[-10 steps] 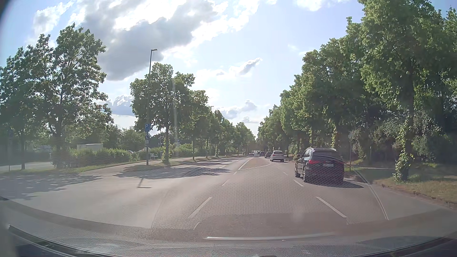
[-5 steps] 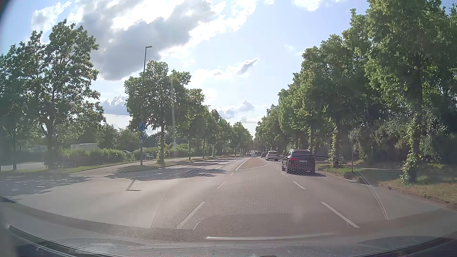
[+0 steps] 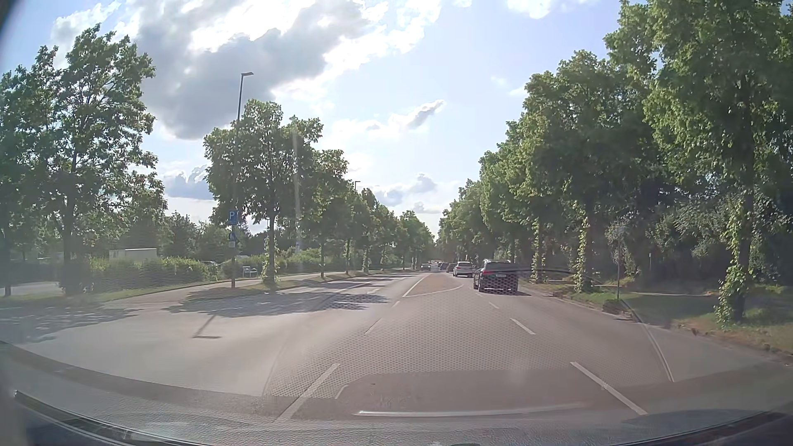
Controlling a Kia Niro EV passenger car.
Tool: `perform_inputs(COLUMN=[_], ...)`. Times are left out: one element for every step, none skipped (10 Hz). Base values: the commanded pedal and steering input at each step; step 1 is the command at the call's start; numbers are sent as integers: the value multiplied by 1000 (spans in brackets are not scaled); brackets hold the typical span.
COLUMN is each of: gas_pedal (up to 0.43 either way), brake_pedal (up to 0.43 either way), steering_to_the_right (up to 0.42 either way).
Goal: Follow the waypoints while adhering to traffic rules and regulations
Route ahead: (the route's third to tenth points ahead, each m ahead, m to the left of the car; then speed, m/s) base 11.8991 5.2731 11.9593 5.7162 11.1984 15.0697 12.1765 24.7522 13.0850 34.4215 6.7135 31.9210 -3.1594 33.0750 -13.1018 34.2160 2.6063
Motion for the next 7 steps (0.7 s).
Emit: perform_inputs(gas_pedal=[169,150,8,0,0,0,0], brake_pedal=[12,12,18,12,12,12,6], steering_to_the_right=[38,38,38,36,34,31,24])
